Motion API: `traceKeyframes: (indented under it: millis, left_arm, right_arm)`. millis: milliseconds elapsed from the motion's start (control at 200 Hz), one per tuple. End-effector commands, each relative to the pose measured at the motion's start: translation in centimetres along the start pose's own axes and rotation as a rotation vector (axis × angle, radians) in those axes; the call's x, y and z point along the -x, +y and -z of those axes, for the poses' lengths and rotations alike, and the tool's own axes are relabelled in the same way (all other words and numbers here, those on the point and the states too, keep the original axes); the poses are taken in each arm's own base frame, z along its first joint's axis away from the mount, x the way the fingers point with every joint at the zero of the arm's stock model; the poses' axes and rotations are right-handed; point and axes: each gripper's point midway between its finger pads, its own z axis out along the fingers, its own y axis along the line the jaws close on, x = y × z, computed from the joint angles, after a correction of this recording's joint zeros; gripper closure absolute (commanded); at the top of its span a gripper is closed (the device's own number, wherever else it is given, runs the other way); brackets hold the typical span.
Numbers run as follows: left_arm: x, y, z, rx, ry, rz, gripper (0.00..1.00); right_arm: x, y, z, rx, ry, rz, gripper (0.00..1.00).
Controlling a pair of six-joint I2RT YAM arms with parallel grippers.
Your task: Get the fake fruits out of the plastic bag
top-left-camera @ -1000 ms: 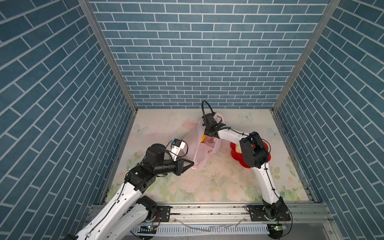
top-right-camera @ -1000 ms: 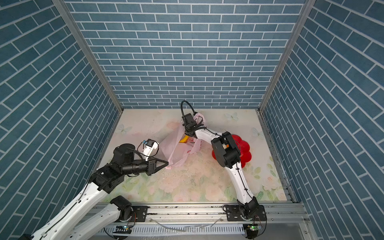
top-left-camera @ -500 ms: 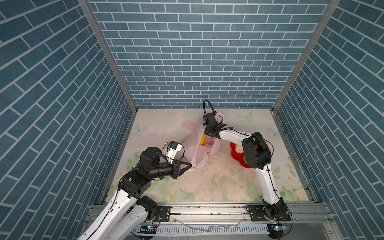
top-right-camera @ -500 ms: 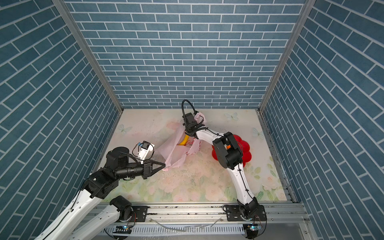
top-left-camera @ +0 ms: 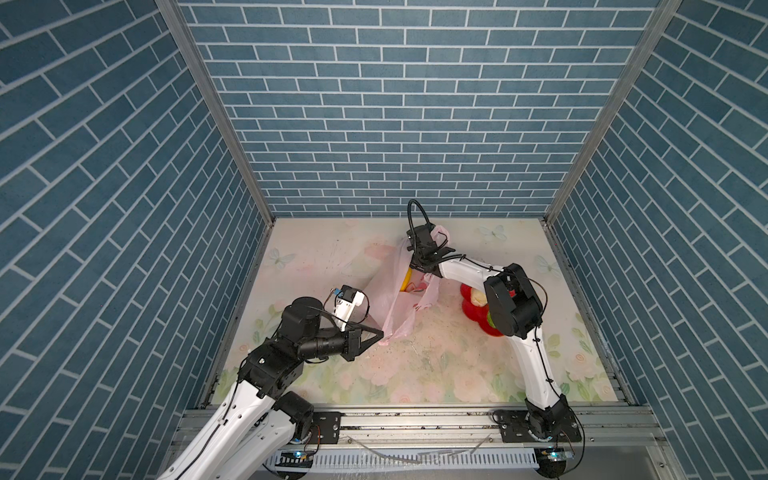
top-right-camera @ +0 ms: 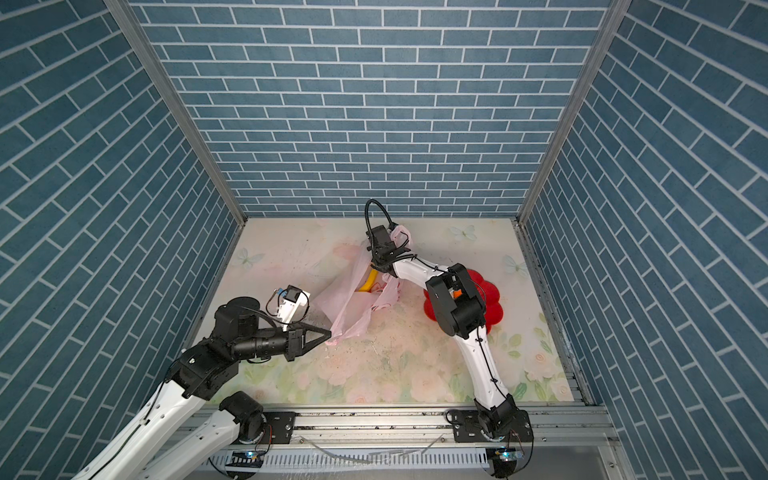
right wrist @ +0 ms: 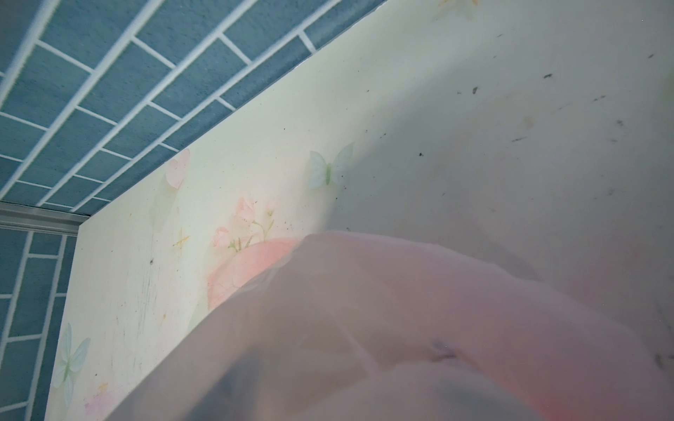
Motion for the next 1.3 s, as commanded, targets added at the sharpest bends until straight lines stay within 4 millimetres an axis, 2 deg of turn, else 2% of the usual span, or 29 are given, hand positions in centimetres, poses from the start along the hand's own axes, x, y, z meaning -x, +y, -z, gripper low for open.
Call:
traceKeyframes:
  millis: [0,190,350,600,970,1295]
  left_arm:
    - [-1.2,-1.0,-0.7,-0.086,0.074,0.02,0.95]
    - [-0.6,0.2,-1.7,-0.057,0.072,0.033,0.95]
    - [-0.2,0.2,-2.2,-0.069,0.068,0.03,0.95]
    - [-0.6,-1.3,-1.9,-0.162,0.079,0.024,0.95]
    - [-1.7,-3.1,-0.4,-0.247,0.056,0.028,0.95]
    - [-1.6,-2.2,-0.8,-0.221,0.043,0.052,0.95]
  right_arm:
    - [2.1,-2.0,-1.2,-0.049,-0.034,-0.093,0.27]
    - [2.2,-1.2,-1.5,-0.055,-0.023,-0.082,0.27]
    - [1.9,-0.6,-2.0,-0.068,-0.007,-0.075,0.26]
    - [1.9,-0.2,-2.7,-0.091,0.003,-0.094,0.24]
    - [1.8,0.3,-3.3,-0.135,0.019,-0.107,0.22]
    - [1.5,-0.1,-3.7,-0.168,0.029,-0.114,0.33]
